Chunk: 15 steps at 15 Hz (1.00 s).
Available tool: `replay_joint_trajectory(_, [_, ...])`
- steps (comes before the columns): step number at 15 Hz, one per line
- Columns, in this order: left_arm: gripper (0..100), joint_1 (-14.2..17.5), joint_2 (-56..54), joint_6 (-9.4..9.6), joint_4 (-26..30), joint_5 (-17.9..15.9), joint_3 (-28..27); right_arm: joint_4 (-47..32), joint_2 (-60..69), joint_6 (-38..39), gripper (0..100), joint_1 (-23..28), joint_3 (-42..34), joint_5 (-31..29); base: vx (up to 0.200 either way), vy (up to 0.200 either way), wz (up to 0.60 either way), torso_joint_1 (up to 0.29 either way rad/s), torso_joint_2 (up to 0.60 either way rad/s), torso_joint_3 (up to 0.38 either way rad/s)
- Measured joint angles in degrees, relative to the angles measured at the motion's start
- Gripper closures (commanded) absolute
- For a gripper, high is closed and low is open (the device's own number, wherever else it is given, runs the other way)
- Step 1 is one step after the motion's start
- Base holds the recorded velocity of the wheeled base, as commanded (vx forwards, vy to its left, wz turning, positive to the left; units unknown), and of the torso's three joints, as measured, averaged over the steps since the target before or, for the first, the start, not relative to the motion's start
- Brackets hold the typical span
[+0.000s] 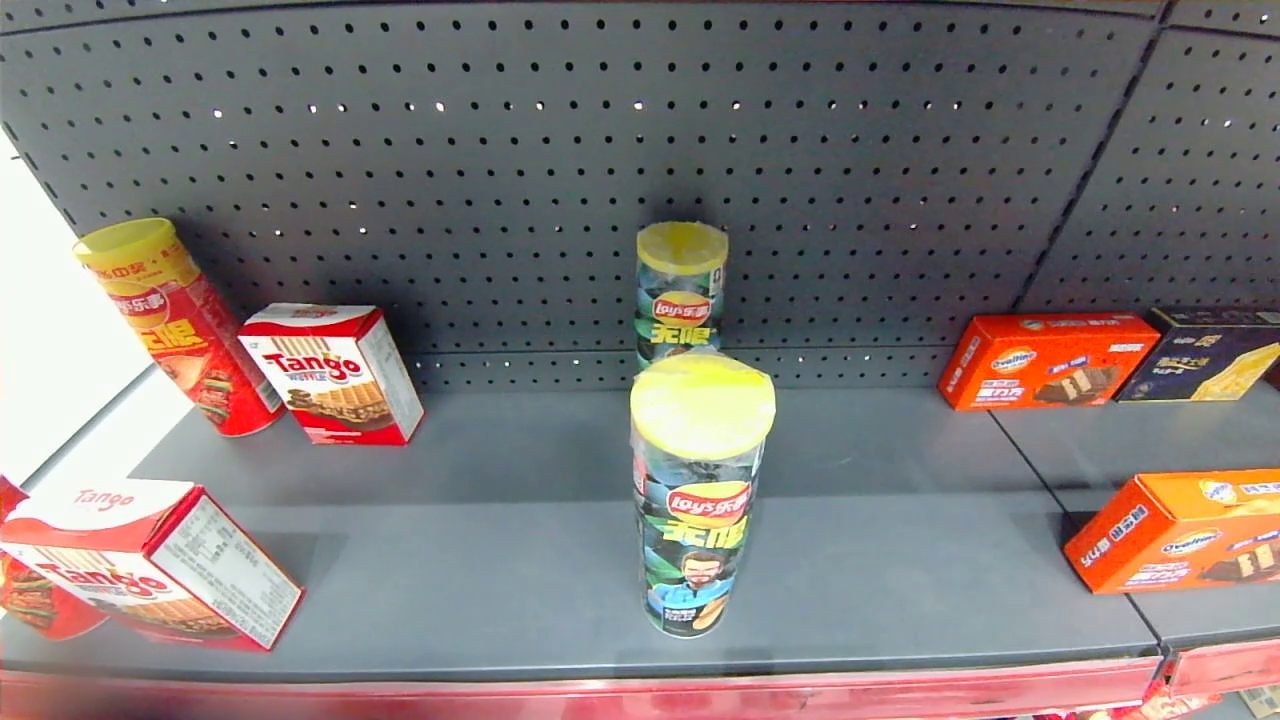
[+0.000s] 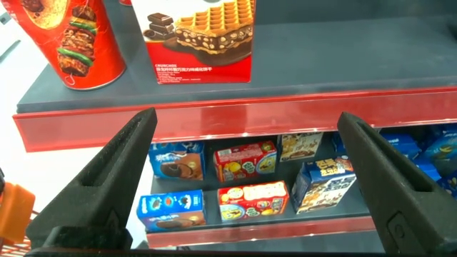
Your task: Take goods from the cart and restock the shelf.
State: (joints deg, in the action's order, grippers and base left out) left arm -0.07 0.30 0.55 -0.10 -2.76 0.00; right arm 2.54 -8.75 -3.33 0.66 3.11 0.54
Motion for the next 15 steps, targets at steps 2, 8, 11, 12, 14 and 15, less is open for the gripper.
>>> replay_joint_trajectory(2, [0,0.0,0.0,0.05,0.0,-0.04,0.0,-2.46,4.85,3.35,0,0.09,-2.23,-0.61,0.0,0.0,0.0,0.0,0.0,0.0])
replay_joint_trajectory(8, [0,-0.02,0.0,0.05,0.02,-0.06,0.0,-2.56,8.55,3.46,0,0.13,-3.04,-0.49,0.0,0.0,0.0,0.0,0.0,0.0])
replay_joint_trajectory(11, [0,-0.02,0.0,0.05,0.02,-0.04,0.0,-2.54,8.75,3.46,0,0.11,-3.11,-0.46,0.0,0.0,0.0,0.0,0.0,0.0])
replay_joint_trajectory(12, [0,-0.02,0.0,0.05,0.0,-0.04,0.0,-2.56,8.75,3.44,0,0.11,-3.11,-0.33,0.0,0.0,0.0,0.0,0.0,0.0])
replay_joint_trajectory(14, [0,-0.02,0.0,-0.04,-0.01,0.05,0.0,-2.56,8.78,3.46,0,0.09,-3.11,-0.11,0.0,0.0,0.0,0.0,0.0,0.0])
replay_joint_trajectory(15, [0,-0.02,0.0,-0.01,0.0,-0.02,0.0,-2.54,8.78,3.46,0,0.11,-3.11,-0.1,0.0,0.0,0.0,0.0,0.0,0.0])
